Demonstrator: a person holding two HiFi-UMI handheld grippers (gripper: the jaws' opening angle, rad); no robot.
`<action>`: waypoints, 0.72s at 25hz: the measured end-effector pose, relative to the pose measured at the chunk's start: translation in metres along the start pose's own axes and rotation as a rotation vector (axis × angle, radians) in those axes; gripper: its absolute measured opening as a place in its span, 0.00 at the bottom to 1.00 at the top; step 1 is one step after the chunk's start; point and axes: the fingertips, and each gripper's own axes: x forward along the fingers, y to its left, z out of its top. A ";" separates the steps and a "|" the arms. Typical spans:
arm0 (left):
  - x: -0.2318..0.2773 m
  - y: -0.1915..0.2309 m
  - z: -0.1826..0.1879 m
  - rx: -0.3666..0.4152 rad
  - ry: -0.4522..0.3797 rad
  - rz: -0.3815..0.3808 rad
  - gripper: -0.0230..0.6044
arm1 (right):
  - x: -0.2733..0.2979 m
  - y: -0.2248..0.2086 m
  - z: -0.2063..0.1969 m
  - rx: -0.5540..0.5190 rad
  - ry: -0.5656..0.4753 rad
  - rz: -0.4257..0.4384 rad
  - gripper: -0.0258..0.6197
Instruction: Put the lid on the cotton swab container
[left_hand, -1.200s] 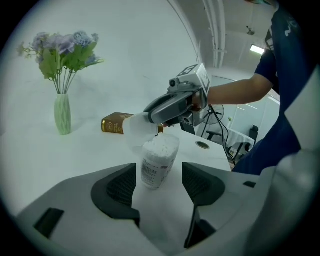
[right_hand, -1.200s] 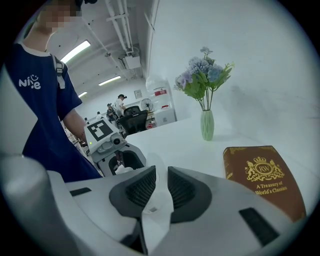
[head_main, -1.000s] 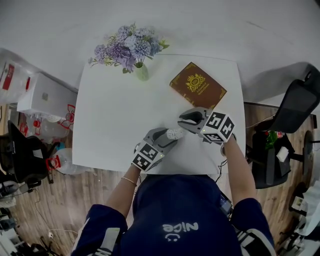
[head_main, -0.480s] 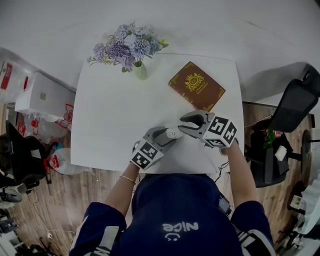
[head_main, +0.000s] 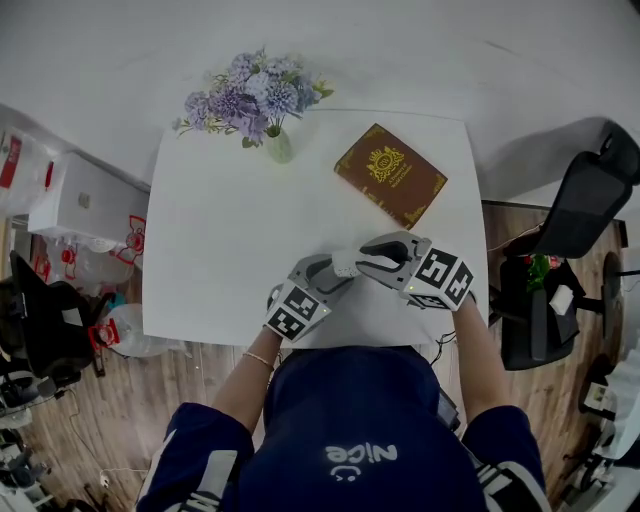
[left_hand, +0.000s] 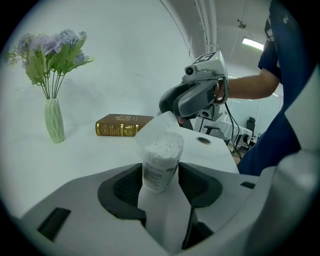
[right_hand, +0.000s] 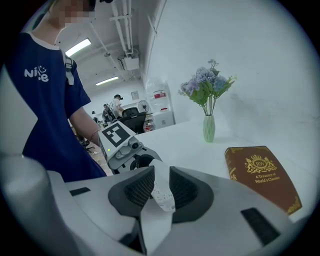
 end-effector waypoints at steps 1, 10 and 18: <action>0.000 0.000 0.000 0.001 0.000 0.001 0.43 | 0.001 0.001 -0.001 0.001 0.000 -0.005 0.20; 0.001 0.000 -0.001 0.003 0.001 0.004 0.42 | 0.002 0.007 -0.003 0.012 0.000 -0.101 0.19; 0.000 0.000 -0.001 0.010 -0.001 0.010 0.42 | 0.006 0.015 -0.018 0.086 0.036 -0.204 0.19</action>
